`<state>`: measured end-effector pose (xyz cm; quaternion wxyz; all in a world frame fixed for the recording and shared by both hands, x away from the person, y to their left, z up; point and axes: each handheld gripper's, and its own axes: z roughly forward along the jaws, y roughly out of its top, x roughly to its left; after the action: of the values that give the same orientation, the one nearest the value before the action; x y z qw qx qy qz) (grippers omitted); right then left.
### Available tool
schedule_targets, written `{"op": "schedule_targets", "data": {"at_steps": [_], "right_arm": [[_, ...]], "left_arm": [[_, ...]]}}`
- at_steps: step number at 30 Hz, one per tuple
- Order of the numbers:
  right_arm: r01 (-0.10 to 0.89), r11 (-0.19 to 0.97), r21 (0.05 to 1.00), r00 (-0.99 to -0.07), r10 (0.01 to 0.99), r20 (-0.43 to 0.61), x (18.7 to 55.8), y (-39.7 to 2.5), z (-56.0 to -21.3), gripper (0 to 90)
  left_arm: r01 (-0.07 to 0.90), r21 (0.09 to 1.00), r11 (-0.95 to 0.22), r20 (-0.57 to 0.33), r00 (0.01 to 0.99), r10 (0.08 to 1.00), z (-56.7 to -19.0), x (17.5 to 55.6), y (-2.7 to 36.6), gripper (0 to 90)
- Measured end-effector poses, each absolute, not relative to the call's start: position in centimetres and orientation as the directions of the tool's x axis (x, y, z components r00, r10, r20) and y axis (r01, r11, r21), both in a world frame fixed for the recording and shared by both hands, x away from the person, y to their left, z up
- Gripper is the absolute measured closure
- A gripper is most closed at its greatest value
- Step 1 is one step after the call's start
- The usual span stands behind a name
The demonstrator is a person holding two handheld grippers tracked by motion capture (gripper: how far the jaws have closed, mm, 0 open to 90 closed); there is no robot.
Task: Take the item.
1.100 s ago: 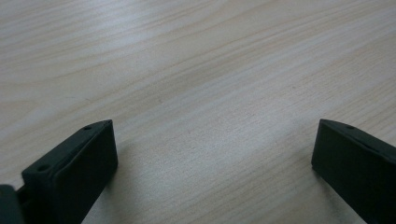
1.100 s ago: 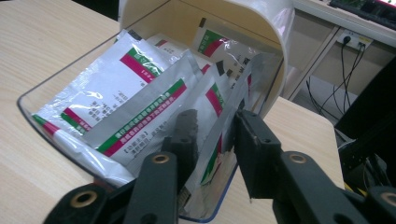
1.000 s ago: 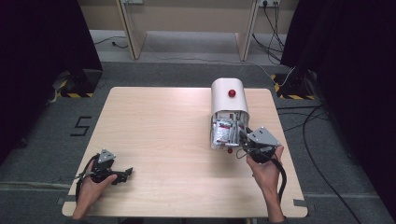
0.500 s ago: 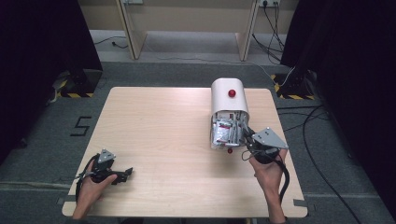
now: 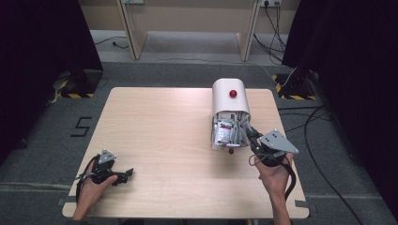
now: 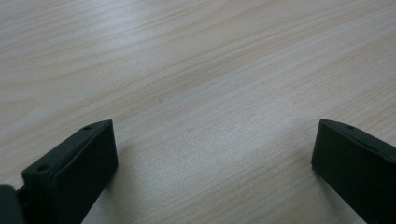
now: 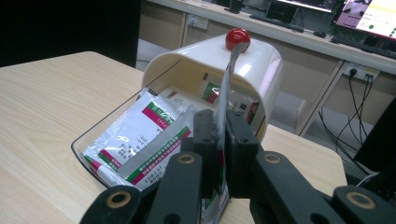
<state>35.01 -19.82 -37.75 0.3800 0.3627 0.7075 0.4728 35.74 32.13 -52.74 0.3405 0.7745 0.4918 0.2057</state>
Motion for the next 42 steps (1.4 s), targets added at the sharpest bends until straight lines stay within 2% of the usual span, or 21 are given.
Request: {"op": "schedule_targets", "data": {"at_steps": [10, 22, 42], "right_arm": [[0.143, 0.281, 0.949, -0.439, 0.877, -0.193, 34.5, -20.5, -37.3, 85.0], [0.137, 0.249, 0.959, -0.376, 0.909, -0.182, 33.5, -23.3, -36.6, 85.1], [0.258, 0.222, 0.94, -0.292, 0.946, -0.143, 35.3, -27.0, -40.1, 85.1]], "left_arm": [[0.622, 0.73, -0.284, -0.017, 0.431, 0.902, -52.7, 35.7, 32.1, 0.0], [0.622, 0.73, -0.282, -0.018, 0.431, 0.902, -52.7, 35.7, 32.2, 0.0], [0.621, 0.73, -0.284, -0.017, 0.431, 0.902, -52.7, 35.6, 32.2, 0.0]]}}
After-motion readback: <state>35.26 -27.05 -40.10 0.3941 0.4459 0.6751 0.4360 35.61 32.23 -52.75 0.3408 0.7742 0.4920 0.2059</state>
